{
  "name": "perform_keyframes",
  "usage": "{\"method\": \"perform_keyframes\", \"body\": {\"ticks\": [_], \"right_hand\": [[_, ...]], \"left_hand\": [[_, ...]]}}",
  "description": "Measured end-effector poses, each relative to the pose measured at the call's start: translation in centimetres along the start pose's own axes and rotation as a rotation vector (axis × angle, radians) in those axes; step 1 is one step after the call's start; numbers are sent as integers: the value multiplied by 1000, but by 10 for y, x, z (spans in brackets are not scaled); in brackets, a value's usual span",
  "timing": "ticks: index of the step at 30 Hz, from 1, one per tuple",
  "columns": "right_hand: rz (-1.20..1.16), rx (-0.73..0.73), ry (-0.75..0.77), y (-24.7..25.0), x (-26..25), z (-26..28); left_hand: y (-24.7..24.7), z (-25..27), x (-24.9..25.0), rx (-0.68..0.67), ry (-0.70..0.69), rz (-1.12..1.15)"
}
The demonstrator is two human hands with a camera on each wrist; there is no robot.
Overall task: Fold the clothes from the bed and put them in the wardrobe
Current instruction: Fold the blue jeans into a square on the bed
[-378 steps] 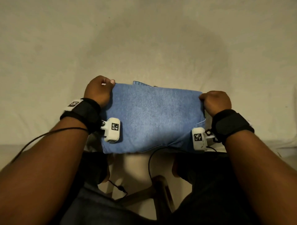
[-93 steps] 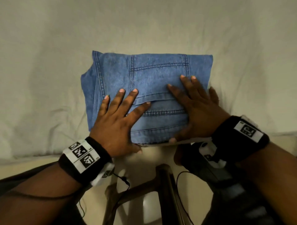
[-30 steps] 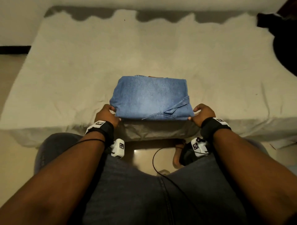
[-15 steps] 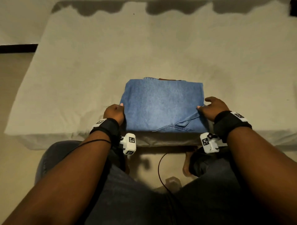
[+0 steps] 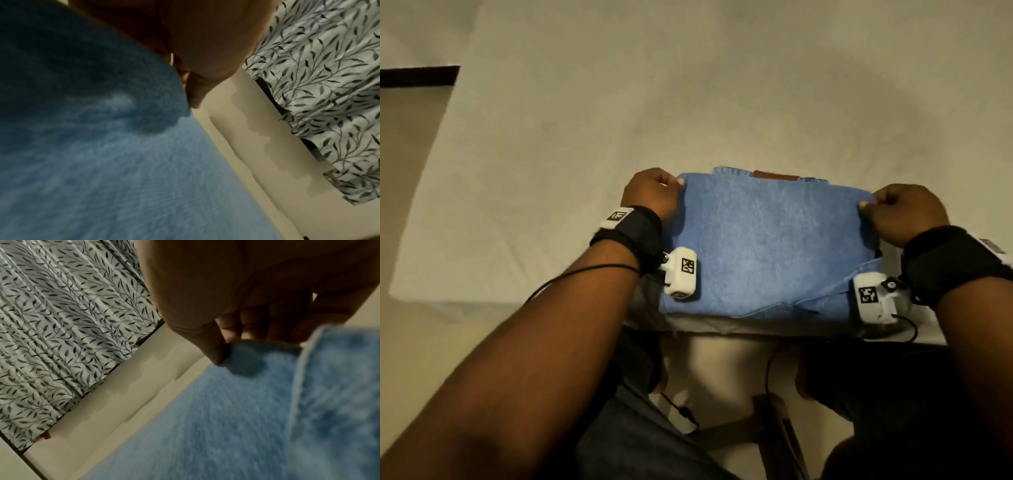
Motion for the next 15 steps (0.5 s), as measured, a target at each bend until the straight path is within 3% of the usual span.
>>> {"method": "perform_keyframes", "body": {"ticks": [6, 10, 15], "right_hand": [[-195, 48, -88, 7, 10, -5], [-297, -2, -118, -10, 19, -10], [-375, 196, -49, 6, 18, -16]], "left_hand": [[-6, -17, 3, -133, 72, -104], [-17, -17, -5, -173, 122, 9], [-5, -20, 2, 78, 91, 351]]}}
Point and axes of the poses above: each hand's wrist, its own z-axis away from the middle knuckle, its own y-axis out of the back of the hand, x = y × z, the point moved 5 cm from there along -z, towards the middle knuckle
